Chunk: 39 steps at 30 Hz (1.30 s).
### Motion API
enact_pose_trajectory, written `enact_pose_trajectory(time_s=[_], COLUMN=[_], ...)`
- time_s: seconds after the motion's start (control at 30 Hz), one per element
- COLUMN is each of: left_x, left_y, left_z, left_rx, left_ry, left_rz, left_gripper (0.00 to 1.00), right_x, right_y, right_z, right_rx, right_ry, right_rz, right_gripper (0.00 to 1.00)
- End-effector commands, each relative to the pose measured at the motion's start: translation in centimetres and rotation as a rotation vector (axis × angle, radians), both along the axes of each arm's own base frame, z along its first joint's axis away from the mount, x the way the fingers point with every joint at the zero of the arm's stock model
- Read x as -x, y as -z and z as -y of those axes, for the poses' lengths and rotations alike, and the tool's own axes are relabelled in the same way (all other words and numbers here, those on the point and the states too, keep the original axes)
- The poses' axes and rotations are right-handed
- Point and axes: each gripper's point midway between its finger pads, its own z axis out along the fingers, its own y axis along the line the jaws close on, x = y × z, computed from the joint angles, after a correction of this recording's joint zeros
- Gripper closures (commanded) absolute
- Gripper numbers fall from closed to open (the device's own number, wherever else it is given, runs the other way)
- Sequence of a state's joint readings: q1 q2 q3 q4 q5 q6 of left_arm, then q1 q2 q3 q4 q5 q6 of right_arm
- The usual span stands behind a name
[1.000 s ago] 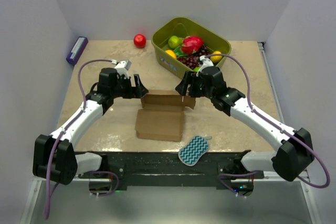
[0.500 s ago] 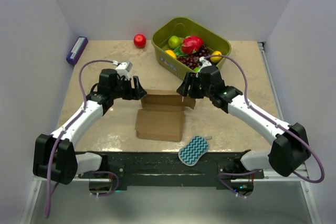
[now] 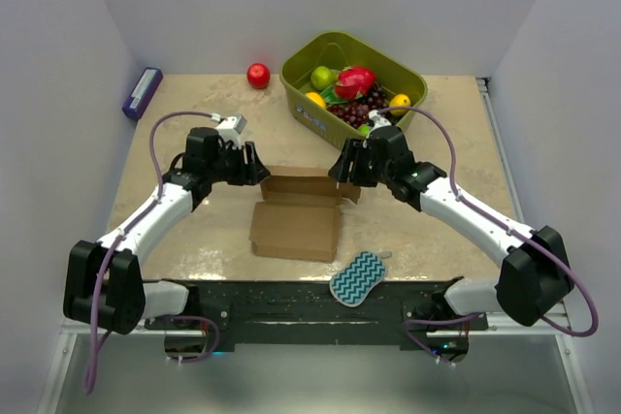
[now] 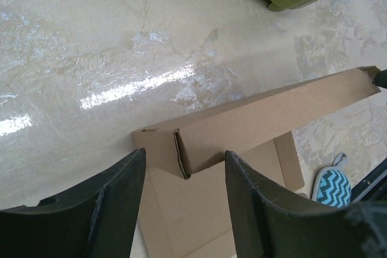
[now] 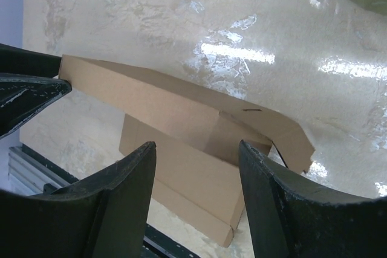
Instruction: Fold the paper box
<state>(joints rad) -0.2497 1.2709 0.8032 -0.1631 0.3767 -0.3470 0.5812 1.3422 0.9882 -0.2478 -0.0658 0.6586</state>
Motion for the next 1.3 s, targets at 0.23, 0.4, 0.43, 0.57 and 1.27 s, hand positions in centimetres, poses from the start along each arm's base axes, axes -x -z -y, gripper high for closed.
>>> enact_pose_trajectory(time_s=[0.23,0.4,0.43,0.57,1.27], left_x=[-0.6,-0.6,-0.5,-0.5,-0.2], left_y=[0.4,0.5,0.6,0.7,1.0], left_z=[0.7,0.7,0.7,0.7,0.7], left_rx=[0.021,0.020,0.019,0.017,0.017], left_ry=[0.044,0.047,0.046,0.047,0.052], left_rz=[0.009,0.008,0.008,0.006,-0.005], left_gripper=[0.48,0.51,0.52,0.53,0.56], right_x=[-0.6,-1.0,-1.2,-1.5,-2.7], right_y=[0.0,0.1,-0.2,-0.9,-1.0], right_z=[0.4,0.2,0.1,-0.3,-2.1], right_rx=[-0.040,-0.091,-0.114,-0.194,-0.464], right_ry=[0.059,0.094,0.105,0.135,0.218], right_rz=[0.027,0.045,0.052,0.077,0.060], right_gripper=[0.41,0.43,0.43,0.44,0.48])
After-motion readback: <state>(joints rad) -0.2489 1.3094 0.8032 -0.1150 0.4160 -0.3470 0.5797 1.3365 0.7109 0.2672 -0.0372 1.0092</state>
